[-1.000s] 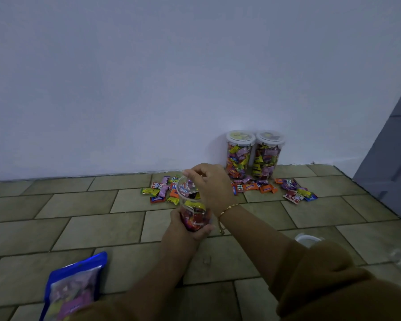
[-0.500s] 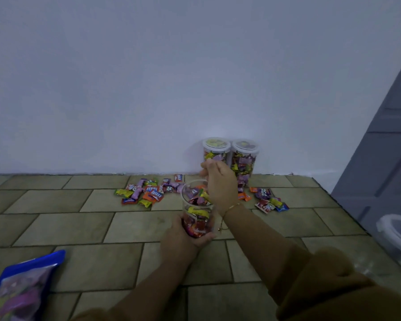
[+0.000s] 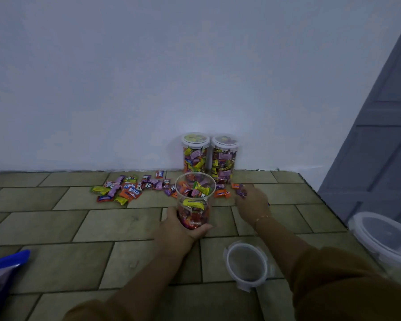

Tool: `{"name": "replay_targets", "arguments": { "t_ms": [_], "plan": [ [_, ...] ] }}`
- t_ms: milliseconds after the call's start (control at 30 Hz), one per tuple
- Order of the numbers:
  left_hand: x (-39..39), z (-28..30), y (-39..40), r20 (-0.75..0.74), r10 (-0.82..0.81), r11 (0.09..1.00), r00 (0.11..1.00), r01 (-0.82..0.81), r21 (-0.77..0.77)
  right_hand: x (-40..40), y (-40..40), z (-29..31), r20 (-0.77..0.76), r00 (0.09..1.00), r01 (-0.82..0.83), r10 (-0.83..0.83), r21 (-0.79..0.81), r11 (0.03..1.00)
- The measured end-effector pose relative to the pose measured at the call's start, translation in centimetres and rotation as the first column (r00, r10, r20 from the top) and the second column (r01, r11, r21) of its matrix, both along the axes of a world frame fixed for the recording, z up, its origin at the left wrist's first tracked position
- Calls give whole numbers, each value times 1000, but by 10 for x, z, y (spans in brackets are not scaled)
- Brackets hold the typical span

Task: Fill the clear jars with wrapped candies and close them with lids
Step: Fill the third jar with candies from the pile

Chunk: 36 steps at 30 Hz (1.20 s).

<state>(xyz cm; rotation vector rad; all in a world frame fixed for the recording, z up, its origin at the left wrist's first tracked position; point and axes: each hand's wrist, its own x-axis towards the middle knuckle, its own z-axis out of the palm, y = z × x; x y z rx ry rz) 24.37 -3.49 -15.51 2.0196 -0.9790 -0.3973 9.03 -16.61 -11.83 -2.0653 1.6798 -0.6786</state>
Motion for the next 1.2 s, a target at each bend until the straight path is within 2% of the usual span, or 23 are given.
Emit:
{"name": "replay_targets", "arguments": {
  "t_ms": [67,200,333,467,600,767,933,1033,1133,1200],
  "plan": [
    [-2,1,-5,8,6,1000,1000,-6,-2,-18,-11,-21,-122,993,0,3,27,1000],
    [-1,1,-14,-7,-5,1000,1000,5,-23,-34,-23,-45,-101,995,18,-11,65,998],
    [-2,-3,-19,20,-11,1000,1000,11,-13,-38,-36,-48,-250,968,-22,39,68,997],
    [-3,-5,-22,14,-20,1000,1000,20,-21,-37,-51,-50,-280,953,-97,116,79,992],
    [-1,-8,-24,8,-35,998,999,35,-58,-27,-57,-60,-396,909,-127,129,30,991],
    [2,-10,-26,23,-25,997,999,26,-73,-23,-57,-71,-308,945,-178,112,-193,965],
    [1,-10,-24,17,-22,997,1000,23,-76,-21,-37,-68,-256,959,-171,118,-197,965],
    [0,-8,-23,-13,-46,997,999,45,-60,-23,-27,-72,-250,957,-219,150,-278,935],
    [0,-8,-15,-36,-56,997,998,54,-55,-23,-15,-62,-252,945,-262,208,-205,943],
    [-1,-9,-8,-36,-55,997,998,53,-50,-25,-11,-53,-300,929,-253,219,-78,964]
  ]
}}
